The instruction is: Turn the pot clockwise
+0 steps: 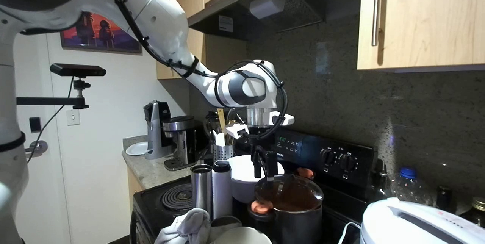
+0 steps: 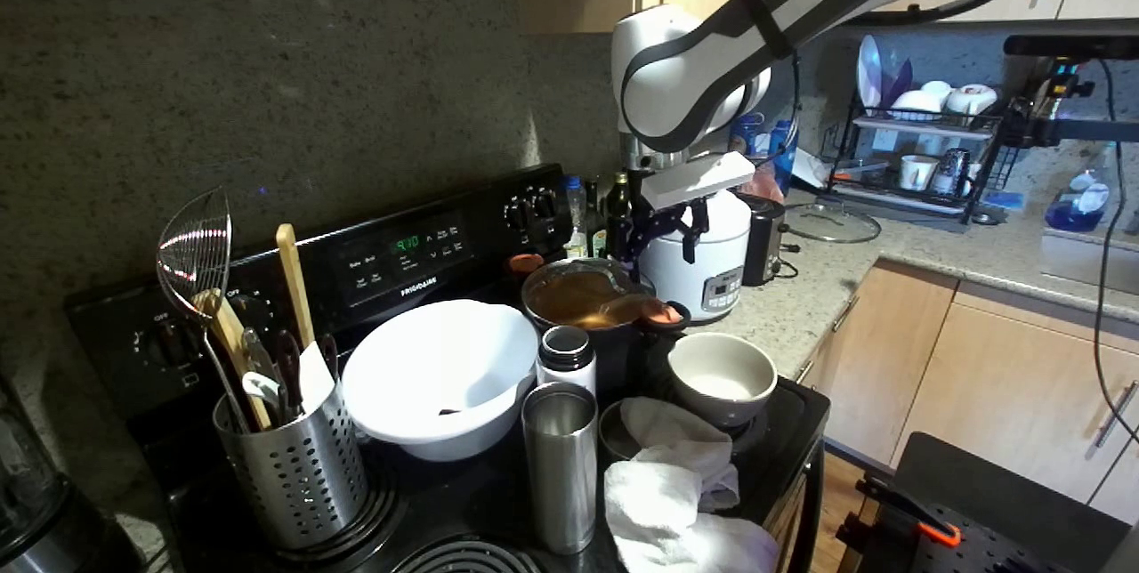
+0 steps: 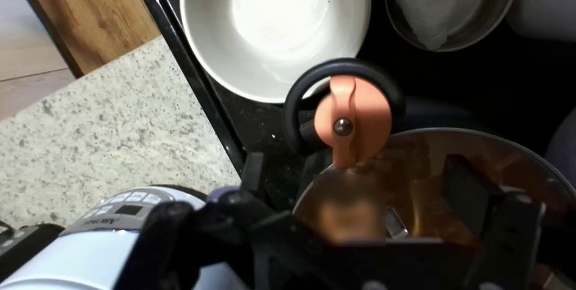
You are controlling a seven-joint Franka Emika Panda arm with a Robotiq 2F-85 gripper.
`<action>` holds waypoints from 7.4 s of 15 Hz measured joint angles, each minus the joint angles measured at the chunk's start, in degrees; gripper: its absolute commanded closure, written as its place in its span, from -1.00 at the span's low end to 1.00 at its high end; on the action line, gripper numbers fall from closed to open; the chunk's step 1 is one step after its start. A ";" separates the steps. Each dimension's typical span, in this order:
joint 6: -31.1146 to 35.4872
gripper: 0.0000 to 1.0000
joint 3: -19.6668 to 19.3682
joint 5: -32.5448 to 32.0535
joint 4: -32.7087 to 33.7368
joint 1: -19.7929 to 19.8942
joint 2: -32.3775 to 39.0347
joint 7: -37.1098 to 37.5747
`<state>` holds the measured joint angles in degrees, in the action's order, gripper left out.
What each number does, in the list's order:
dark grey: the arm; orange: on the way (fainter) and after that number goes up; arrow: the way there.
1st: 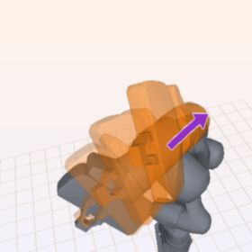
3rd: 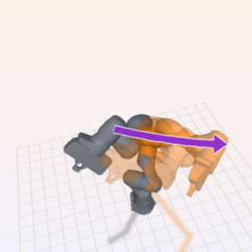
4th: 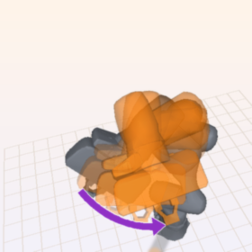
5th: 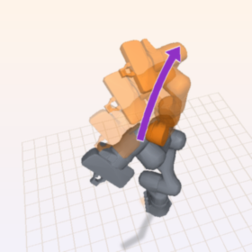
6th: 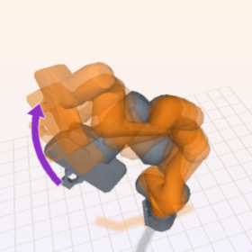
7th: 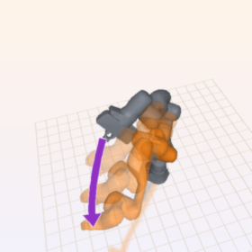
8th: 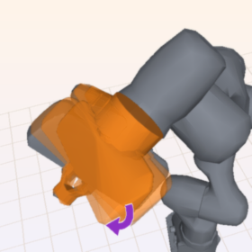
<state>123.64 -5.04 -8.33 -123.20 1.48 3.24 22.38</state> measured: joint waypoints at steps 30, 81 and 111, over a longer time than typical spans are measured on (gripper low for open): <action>4.20 -1.00 4.27 1.13 29.00 0.70 21.21 -42.41; -8.17 0.64 6.14 0.28 64.20 3.31 47.35 -53.92; -20.40 0.91 3.00 0.33 68.05 3.35 48.00 -34.64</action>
<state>103.24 -2.04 -8.00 -55.15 4.83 51.24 -12.26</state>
